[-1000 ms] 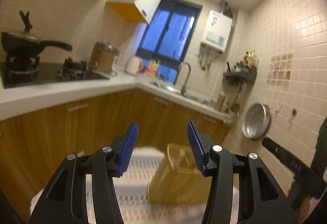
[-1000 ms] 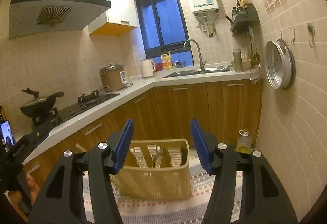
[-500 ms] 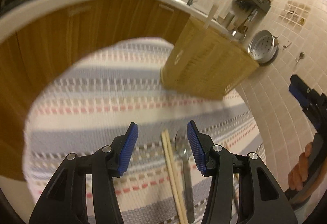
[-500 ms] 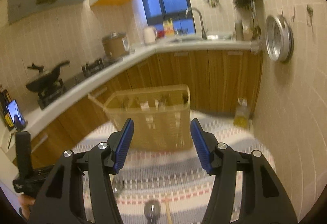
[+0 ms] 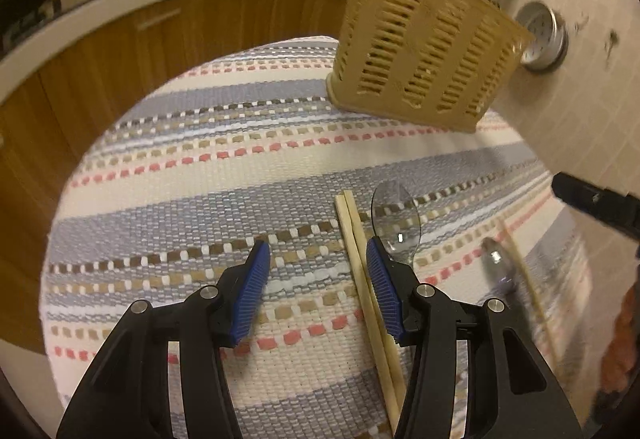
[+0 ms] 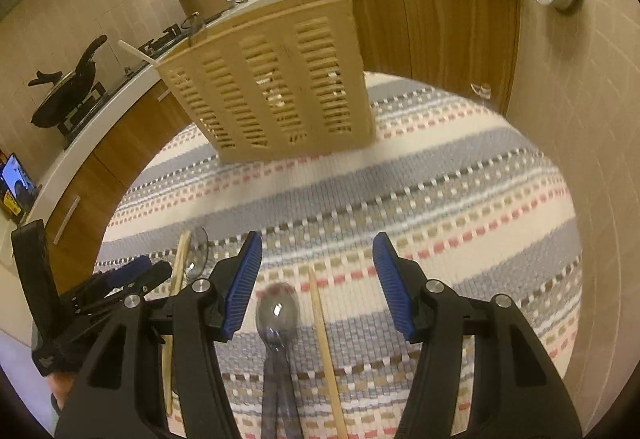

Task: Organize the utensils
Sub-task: 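Move both tools back down to the remaining utensils, then grasp another wooden chopstick with the left tool while the right tool grasps a clear spoon, then lift the chopstick and spoon with both tools toward the basket, then open both tools above the basket to drop the chopstick and spoon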

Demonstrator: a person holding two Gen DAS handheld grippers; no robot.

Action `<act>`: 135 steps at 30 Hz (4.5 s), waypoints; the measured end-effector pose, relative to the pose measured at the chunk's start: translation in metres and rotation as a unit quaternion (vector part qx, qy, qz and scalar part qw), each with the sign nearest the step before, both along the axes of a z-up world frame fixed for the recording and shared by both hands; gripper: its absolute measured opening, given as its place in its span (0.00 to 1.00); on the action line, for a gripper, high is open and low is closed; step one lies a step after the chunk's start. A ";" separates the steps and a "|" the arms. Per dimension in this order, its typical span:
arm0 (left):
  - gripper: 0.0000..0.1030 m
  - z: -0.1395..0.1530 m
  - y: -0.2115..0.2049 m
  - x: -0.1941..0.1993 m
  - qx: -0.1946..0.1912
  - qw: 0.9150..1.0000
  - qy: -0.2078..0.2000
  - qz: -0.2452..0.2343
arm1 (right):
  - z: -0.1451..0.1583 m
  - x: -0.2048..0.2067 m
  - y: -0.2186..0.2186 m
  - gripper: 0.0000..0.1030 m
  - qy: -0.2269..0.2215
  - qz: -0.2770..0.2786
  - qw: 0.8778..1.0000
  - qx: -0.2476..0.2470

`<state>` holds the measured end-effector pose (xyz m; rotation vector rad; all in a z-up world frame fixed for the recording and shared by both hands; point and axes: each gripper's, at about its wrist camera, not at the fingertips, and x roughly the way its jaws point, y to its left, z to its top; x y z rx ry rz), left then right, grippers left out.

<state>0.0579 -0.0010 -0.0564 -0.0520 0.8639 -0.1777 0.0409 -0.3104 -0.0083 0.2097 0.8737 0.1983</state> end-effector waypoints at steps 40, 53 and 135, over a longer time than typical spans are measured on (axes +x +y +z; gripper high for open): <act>0.04 0.009 0.018 0.027 0.032 0.998 0.054 -0.017 | -0.016 0.044 0.035 0.53 0.138 0.074 0.987 -0.030; 0.04 0.009 0.050 0.029 -0.042 0.998 0.054 -0.003 | -0.026 0.061 0.144 0.51 0.162 0.102 0.981 -0.032; 0.04 0.191 -0.045 0.079 -0.119 0.864 -0.475 0.119 | 0.146 0.111 -0.015 0.28 -0.329 -0.077 0.938 -0.072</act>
